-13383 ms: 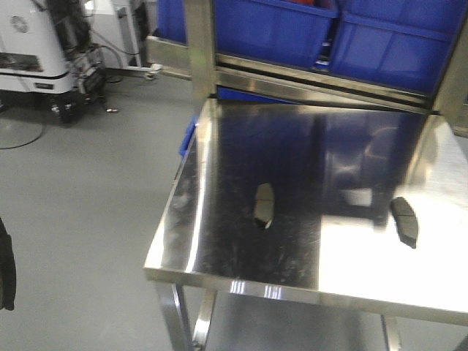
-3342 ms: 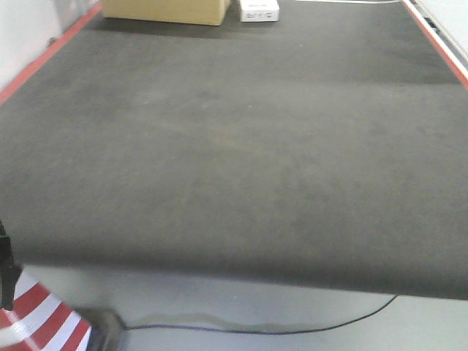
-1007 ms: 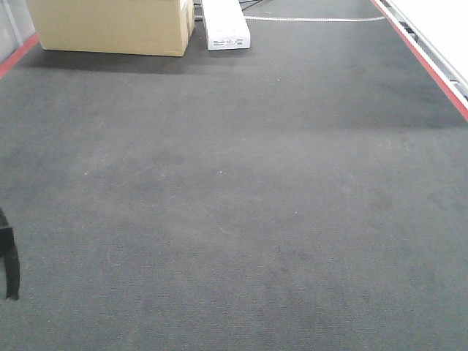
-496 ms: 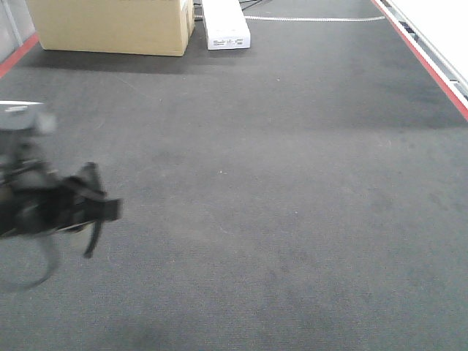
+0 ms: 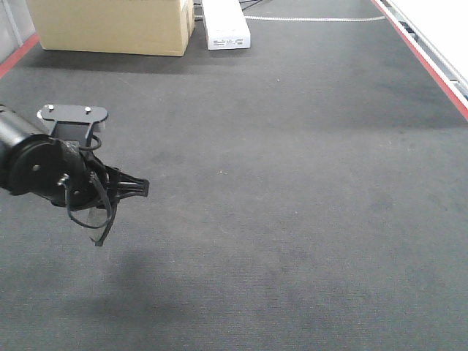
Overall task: Move and align brake pads A on conveyor
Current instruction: 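Lower the left gripper with its brake pad onto the belt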
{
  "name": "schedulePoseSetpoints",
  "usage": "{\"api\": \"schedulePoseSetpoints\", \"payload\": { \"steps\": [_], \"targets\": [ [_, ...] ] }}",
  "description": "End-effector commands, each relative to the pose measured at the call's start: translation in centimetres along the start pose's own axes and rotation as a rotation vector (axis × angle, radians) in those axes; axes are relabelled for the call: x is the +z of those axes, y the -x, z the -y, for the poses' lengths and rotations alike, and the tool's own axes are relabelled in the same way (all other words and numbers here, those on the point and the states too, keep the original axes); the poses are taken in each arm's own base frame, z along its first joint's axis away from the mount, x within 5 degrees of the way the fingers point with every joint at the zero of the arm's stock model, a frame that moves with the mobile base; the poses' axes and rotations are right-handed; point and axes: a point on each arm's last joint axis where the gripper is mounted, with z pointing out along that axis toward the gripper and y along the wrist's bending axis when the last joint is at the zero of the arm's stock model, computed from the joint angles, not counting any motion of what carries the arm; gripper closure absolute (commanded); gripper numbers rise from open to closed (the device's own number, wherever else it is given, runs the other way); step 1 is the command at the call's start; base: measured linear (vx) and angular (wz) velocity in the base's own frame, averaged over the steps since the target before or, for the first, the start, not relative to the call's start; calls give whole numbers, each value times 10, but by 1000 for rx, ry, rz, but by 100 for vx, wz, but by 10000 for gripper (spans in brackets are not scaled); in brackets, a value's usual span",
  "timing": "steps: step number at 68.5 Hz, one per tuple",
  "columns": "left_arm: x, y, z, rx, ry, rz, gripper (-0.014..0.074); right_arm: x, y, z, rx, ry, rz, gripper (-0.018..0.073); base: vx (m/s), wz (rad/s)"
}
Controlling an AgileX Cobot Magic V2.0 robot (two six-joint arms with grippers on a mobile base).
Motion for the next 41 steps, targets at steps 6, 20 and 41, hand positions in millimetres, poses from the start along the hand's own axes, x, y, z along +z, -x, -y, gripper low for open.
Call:
{"api": "schedulePoseSetpoints", "payload": {
  "steps": [6,20,41],
  "targets": [
    [1,13,5,5,-31,71,512,-5,17,-1,-7,11,117,526,0,0],
    [28,9,9,8,-12,12,505,-5,17,-1,-7,11,117,526,0,0],
    [48,13,-7,-73,-1,-2,503,-5,17,-1,-7,11,117,526,0,0]
  ]
}}
